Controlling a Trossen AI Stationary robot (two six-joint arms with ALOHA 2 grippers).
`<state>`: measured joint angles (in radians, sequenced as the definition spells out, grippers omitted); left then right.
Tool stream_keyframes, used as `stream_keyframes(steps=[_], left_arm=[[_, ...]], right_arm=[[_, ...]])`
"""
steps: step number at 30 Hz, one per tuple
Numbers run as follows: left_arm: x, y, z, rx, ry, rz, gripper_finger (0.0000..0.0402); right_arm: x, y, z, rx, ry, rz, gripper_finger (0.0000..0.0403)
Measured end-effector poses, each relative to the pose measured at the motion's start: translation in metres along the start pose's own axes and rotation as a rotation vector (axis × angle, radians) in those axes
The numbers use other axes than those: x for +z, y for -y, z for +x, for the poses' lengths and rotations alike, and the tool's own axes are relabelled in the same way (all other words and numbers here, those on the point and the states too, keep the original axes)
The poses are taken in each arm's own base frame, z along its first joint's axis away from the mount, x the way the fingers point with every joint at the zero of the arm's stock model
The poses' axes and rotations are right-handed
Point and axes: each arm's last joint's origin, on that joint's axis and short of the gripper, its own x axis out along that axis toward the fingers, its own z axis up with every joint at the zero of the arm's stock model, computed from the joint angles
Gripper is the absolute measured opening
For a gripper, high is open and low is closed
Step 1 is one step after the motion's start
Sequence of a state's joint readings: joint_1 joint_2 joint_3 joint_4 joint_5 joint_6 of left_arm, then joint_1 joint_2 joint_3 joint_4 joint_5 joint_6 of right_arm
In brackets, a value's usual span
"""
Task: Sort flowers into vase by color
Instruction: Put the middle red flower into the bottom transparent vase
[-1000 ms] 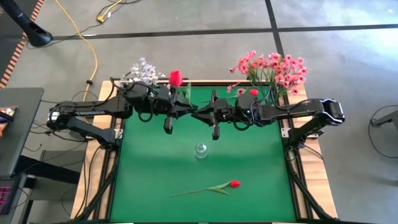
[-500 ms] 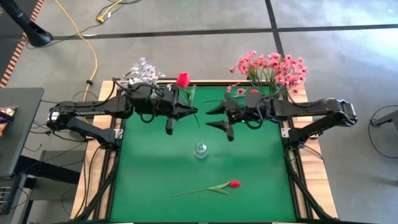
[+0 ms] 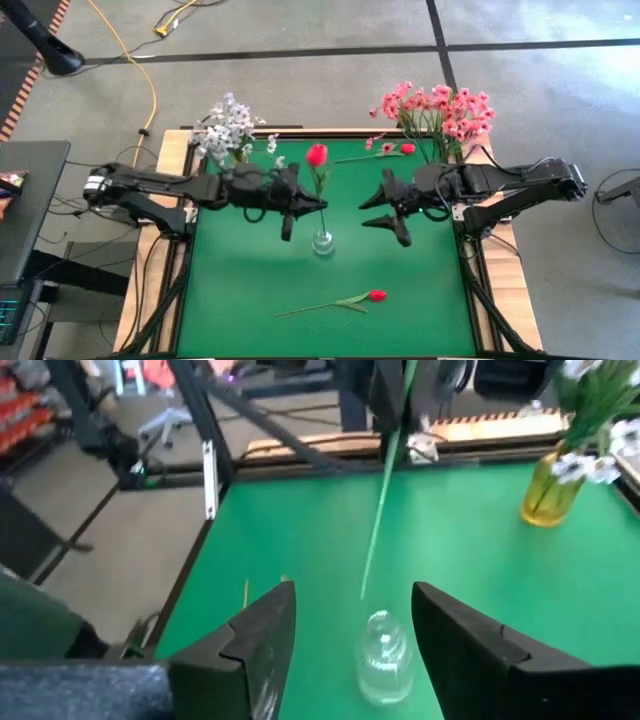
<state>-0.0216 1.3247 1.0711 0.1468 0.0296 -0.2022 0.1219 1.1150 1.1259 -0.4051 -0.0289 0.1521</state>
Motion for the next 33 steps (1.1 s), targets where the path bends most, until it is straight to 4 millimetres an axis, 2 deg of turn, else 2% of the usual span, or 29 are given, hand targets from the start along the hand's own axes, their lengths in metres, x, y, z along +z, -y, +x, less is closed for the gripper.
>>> stream_keyframes(steps=[3,8,12,22,33], left_arm=[[-0.010,0.005,0.003,0.065,0.005,-0.008,0.0000],[-0.015,0.006,0.002,0.176,0.016,-0.011,0.0000],[-0.017,0.006,0.005,0.190,0.029,-0.046,0.0000],[-0.038,0.008,0.022,0.195,-0.050,-0.078,0.0000],[-0.035,0.006,0.019,0.228,-0.043,-0.047,0.0000]], right_arm=[[-0.005,-0.005,-0.001,0.016,-0.043,-0.011,0.0223],[-0.009,-0.012,-0.001,0.045,-0.081,-0.074,0.0223],[-0.012,-0.015,-0.002,0.057,-0.103,-0.102,0.0223],[-0.018,-0.015,-0.003,0.051,-0.165,-0.103,0.0223],[-0.018,-0.014,-0.003,0.049,-0.168,-0.107,0.0223]])
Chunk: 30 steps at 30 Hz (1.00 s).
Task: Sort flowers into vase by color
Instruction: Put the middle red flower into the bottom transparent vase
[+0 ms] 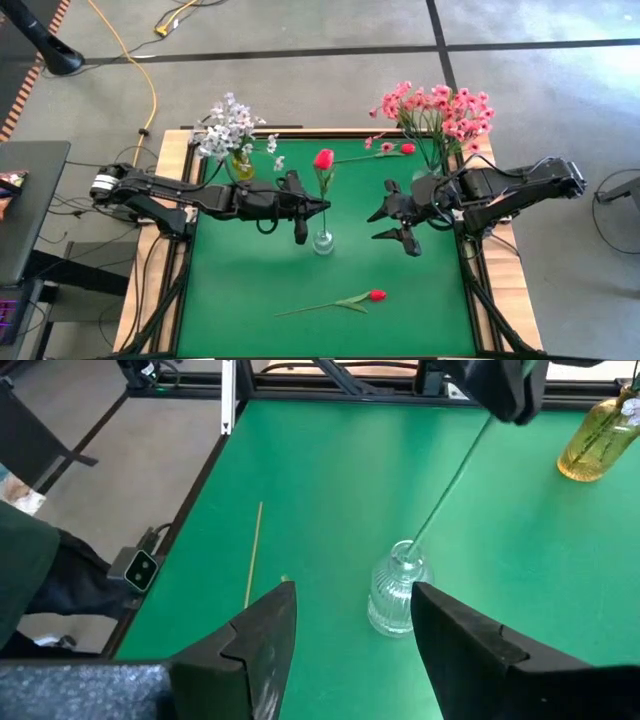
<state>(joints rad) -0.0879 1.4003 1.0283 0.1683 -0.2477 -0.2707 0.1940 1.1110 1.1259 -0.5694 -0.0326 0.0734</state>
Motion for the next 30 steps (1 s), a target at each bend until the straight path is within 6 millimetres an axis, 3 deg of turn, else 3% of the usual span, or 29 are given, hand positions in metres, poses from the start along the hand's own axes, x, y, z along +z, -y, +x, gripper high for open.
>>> stream_keyframes(steps=[8,19,25,30], left_arm=[[-0.005,-0.002,0.001,0.015,-0.049,0.017,0.0000],[-0.037,0.002,0.027,0.017,-0.147,0.082,0.0000],[-0.045,0.008,0.039,-0.028,-0.090,0.092,0.0000],[-0.063,-0.004,0.035,-0.028,-0.048,0.018,0.0000]], right_arm=[[0.000,0.000,0.000,-0.001,0.001,-0.002,0.0223],[0.001,0.000,0.000,-0.005,0.013,-0.002,0.0223],[0.002,0.000,0.000,-0.005,0.018,0.005,0.0223],[0.002,0.000,0.000,-0.006,0.020,0.012,0.0223]])
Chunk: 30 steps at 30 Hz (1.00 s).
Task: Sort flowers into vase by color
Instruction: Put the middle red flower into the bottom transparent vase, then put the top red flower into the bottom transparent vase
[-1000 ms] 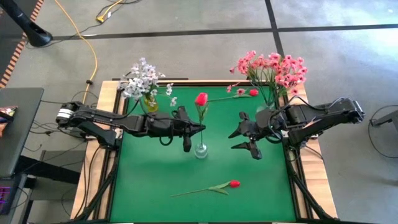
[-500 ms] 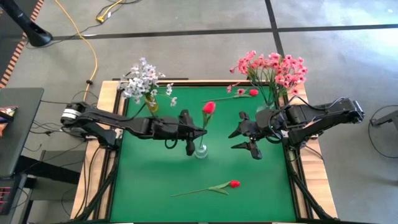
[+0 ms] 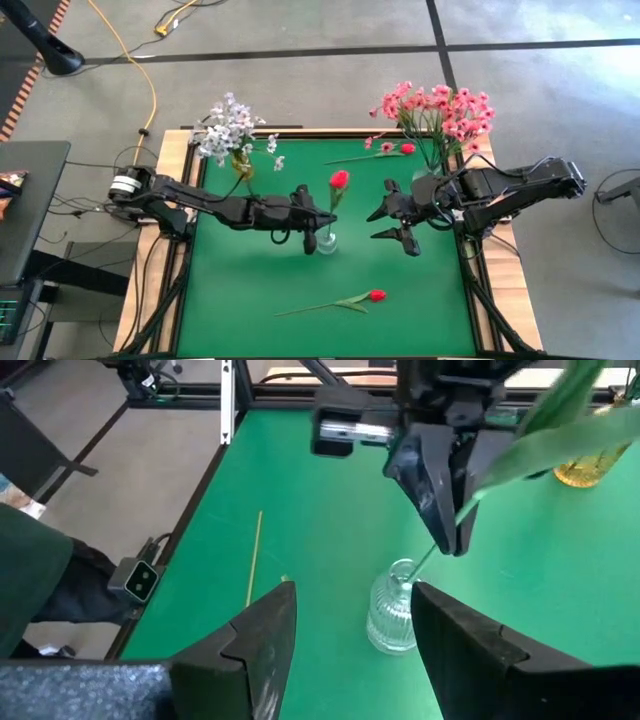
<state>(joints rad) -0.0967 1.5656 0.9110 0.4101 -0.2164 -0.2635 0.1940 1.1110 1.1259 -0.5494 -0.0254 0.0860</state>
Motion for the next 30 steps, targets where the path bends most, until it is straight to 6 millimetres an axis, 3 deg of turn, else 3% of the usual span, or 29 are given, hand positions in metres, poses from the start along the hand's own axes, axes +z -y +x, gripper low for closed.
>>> stream_keyframes(steps=[10,23,30], left_arm=[[-0.015,-0.007,-0.002,-0.034,-0.048,0.002,0.0010],[-0.017,-0.037,0.001,-0.308,-0.229,-0.092,0.0117],[-0.004,-0.051,-0.011,-0.259,-0.345,-0.048,0.0140]], right_arm=[[0.002,0.006,0.000,-0.023,0.015,0.012,0.0223],[0.006,0.025,-0.002,-0.089,0.056,0.142,0.0223],[0.006,0.027,-0.002,-0.097,0.059,0.157,0.0223]])
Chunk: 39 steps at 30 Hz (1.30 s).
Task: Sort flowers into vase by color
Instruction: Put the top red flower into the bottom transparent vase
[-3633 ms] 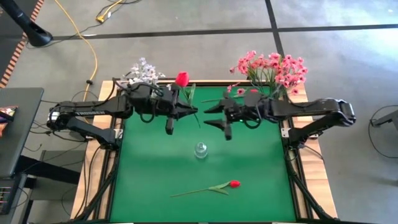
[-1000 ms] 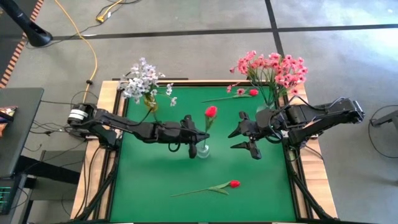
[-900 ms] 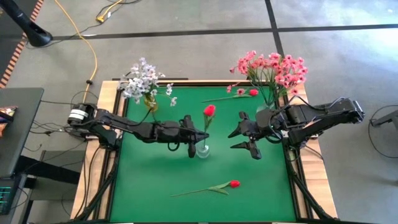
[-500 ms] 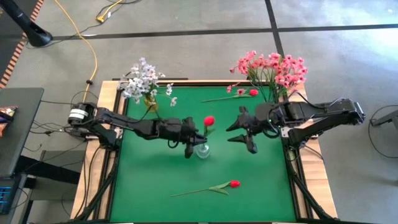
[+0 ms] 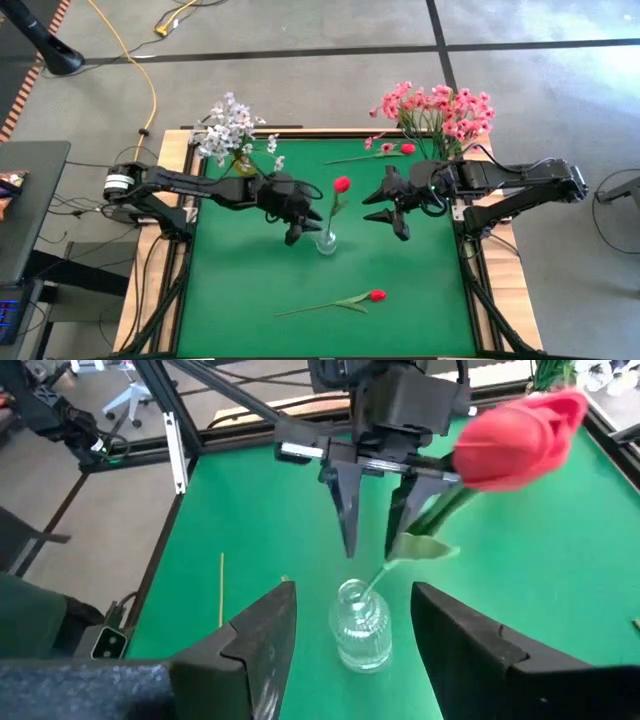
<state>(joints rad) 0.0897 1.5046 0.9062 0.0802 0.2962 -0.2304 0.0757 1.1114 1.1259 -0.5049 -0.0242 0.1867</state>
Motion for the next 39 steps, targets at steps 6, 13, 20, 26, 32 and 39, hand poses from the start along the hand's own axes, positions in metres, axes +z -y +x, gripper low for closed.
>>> stream_keyframes(steps=[6,13,20,26,32,39], left_arm=[[0.020,0.002,-0.008,0.241,-0.150,0.084,0.0141],[0.044,-0.003,-0.007,0.537,-0.239,0.093,0.0141],[0.052,-0.023,-0.021,0.559,-0.268,0.176,0.0141],[0.066,-0.039,-0.038,0.549,-0.199,0.120,0.0141],[0.075,-0.076,-0.028,0.559,-0.188,0.048,0.0141],[0.104,-0.110,0.004,0.617,-0.203,-0.005,0.0141]], right_arm=[[0.002,0.002,0.000,-0.010,0.015,0.003,0.0223],[0.002,0.002,0.000,-0.031,0.019,0.003,0.0223],[0.001,0.002,0.000,-0.032,0.017,0.015,0.0223],[0.001,0.003,0.000,-0.035,0.011,0.036,0.0223],[0.001,0.004,0.000,-0.039,0.014,0.067,0.0223],[0.001,0.004,0.000,-0.038,0.013,0.144,0.0223]])
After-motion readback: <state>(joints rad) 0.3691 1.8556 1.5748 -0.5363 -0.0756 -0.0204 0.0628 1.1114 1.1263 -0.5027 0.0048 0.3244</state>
